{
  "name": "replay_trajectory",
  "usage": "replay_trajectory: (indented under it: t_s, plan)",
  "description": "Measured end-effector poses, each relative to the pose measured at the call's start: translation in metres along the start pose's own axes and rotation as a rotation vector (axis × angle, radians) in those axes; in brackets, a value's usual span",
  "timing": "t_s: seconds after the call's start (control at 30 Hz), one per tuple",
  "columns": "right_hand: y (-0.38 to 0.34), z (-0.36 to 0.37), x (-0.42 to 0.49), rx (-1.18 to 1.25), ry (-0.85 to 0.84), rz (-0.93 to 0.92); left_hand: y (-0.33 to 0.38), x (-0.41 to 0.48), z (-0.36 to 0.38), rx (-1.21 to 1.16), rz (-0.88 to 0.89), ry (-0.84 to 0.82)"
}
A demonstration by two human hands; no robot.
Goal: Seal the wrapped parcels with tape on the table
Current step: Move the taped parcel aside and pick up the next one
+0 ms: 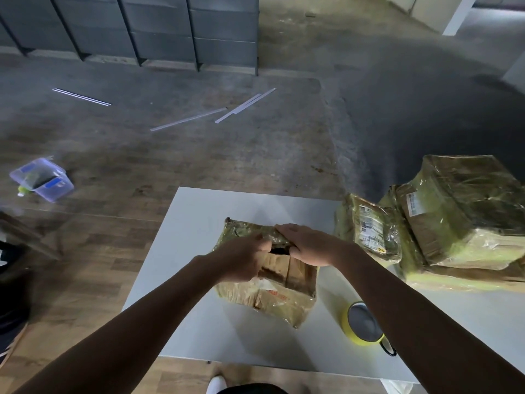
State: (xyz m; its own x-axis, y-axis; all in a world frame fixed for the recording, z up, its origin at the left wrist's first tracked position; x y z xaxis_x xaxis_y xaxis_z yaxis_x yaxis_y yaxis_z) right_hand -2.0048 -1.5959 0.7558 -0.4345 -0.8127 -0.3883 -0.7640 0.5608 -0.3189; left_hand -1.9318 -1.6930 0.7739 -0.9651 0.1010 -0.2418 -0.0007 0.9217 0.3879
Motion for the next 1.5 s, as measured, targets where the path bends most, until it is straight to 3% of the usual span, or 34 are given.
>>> replay_trajectory:
  t_s: [0.17, 0.4, 0.7, 1.17, 1.5]
  plan:
    - [-0.001, 0.003, 0.002, -0.036, -0.013, -0.014, 0.0, -0.01, -0.009, -0.07, 0.102, 0.137]
    - [-0.001, 0.006, 0.0, -0.011, -0.073, -0.014, -0.002, -0.005, -0.004, 0.05, 0.05, 0.005]
    - [0.003, 0.006, 0.004, -0.034, -0.089, 0.034, 0.001, -0.008, -0.01, 0.123, 0.124, 0.056]
    - [0.004, 0.012, 0.005, -0.047, -0.117, 0.033, 0.011, -0.001, -0.001, 0.287, 0.148, -0.214]
    - [-0.003, 0.015, -0.005, 0.138, -0.138, 0.04, 0.009, -0.008, -0.006, 0.203, 0.144, -0.012]
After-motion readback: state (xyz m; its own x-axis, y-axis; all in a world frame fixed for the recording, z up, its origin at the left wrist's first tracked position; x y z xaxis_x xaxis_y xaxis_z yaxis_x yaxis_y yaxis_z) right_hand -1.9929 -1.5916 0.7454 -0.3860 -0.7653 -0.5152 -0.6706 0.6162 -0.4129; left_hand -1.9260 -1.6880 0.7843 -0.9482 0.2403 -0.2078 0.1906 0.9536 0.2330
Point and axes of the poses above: each hand's wrist, its own x-axis towards the middle knuckle, its own z-axis out of the palm, y = z × x, the point moved 8 cm from there along x, towards the middle knuckle, and after that the axes turned 7 degrees about -z, right-handed, at the moved point
